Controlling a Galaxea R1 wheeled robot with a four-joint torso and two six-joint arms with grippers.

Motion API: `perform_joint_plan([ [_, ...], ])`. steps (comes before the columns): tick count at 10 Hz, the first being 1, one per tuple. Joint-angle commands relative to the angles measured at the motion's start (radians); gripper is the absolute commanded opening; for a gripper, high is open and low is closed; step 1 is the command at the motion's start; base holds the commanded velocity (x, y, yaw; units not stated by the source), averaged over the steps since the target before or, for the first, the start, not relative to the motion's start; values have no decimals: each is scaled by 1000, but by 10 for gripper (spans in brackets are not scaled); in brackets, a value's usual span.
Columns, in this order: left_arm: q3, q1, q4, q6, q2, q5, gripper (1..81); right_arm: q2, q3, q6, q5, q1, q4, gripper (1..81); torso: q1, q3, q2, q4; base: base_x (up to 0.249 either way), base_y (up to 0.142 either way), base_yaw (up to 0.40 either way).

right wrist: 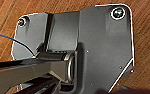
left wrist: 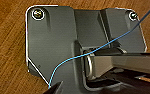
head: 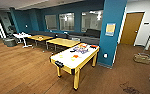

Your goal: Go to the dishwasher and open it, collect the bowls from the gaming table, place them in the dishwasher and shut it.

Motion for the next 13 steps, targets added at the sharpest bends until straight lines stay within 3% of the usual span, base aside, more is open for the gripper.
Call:
perform_joint_plan([
  [1,1,-46,-5,2,0,51,811,1,4,-1,-51,51,-4,811,0,0,0,0,148,62,0],
  [13,1,-44,-5,2,0,54,811,4,6,-4,-53,51,-4,811,0,0,0,0,143,80,0],
])
